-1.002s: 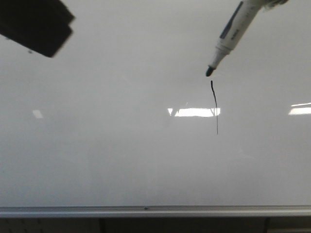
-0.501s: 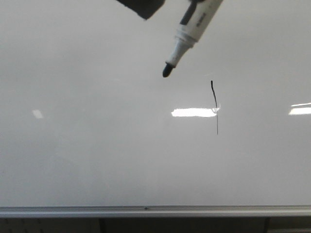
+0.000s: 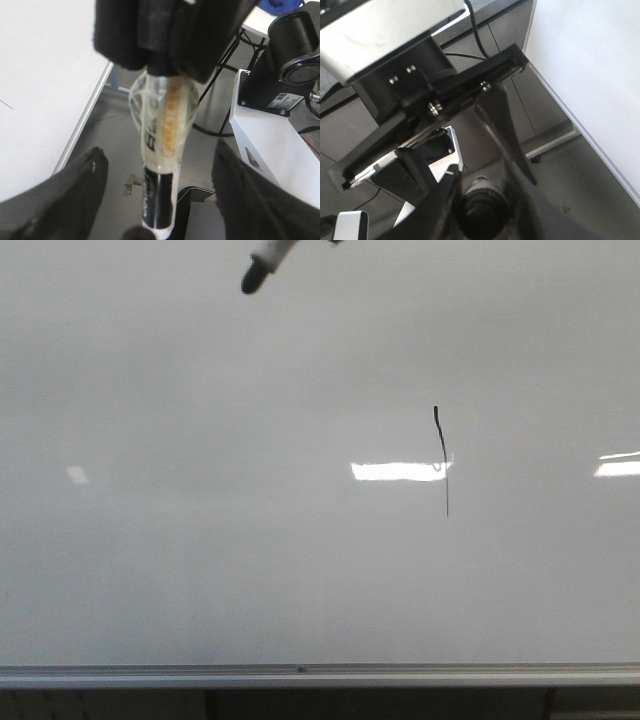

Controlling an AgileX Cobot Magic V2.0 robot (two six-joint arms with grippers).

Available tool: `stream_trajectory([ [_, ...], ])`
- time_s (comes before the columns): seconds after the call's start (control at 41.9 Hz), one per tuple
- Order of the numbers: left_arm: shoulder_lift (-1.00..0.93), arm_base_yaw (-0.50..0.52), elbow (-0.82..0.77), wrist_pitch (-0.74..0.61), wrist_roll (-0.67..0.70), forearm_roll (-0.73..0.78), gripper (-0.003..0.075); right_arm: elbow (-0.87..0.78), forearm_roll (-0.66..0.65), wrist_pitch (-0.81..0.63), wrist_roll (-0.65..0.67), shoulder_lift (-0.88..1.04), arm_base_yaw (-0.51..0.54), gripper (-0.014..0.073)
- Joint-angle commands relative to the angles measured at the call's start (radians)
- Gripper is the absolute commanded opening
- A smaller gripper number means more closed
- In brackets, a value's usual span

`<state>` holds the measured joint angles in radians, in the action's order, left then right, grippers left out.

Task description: Write number 1 on whiteboard

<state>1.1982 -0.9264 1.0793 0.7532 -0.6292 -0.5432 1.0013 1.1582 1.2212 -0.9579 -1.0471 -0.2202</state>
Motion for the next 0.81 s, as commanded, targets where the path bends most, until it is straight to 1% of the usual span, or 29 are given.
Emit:
stream_trajectory([
  [0.0, -0.019, -0.006, 0.033, -0.055, -0.001, -0.039, 0.043, 0.032, 0.084, 0.081, -0.018, 0.009, -0.002, -0.0061],
  [0.119, -0.019, -0.006, 0.033, -0.043, -0.001, -0.039, 0.0407, 0.032, 0.084, 0.088, -0.018, 0.009, -0.002, -0.0061],
  [0.191, -0.019, -0.006, 0.033, -0.036, -0.001, -0.039, 0.0368, 0.032, 0.08, 0.093, -0.018, 0.009, -0.002, -0.0061],
  [0.262, -0.019, -0.006, 0.033, -0.036, -0.001, -0.039, 0.031, 0.032, 0.078, 0.094, -0.018, 0.009, -0.002, -0.0061],
  [0.382, -0.019, -0.006, 0.033, -0.036, -0.001, -0.039, 0.017, 0.032, 0.078, 0.094, -0.018, 0.009, -0.002, -0.0061],
  [0.501, -0.019, -0.004, 0.033, -0.038, -0.001, -0.026, -0.0018, 0.032, 0.078, 0.095, -0.018, 0.009, -0.002, -0.0061],
  [0.596, -0.019, -0.002, 0.033, -0.04, -0.001, -0.015, -0.002, 0.032, 0.082, 0.088, -0.018, 0.009, -0.002, -0.0058],
  [0.668, -0.019, 0.007, 0.033, -0.04, -0.001, -0.015, -0.002, 0.032, 0.087, 0.086, -0.018, 0.009, -0.002, -0.002],
  [0.716, -0.019, 0.018, 0.033, -0.04, -0.001, -0.015, -0.002, 0.032, 0.091, 0.079, -0.018, 0.009, -0.002, 0.0055],
  [0.74, -0.019, 0.024, 0.033, -0.04, -0.001, -0.012, -0.002, 0.032, 0.092, 0.075, -0.018, 0.009, -0.002, 0.0078],
  [0.787, -0.019, 0.039, 0.033, -0.04, -0.001, -0.005, -0.002, 0.032, 0.092, 0.065, -0.018, 0.009, -0.002, 0.0177],
])
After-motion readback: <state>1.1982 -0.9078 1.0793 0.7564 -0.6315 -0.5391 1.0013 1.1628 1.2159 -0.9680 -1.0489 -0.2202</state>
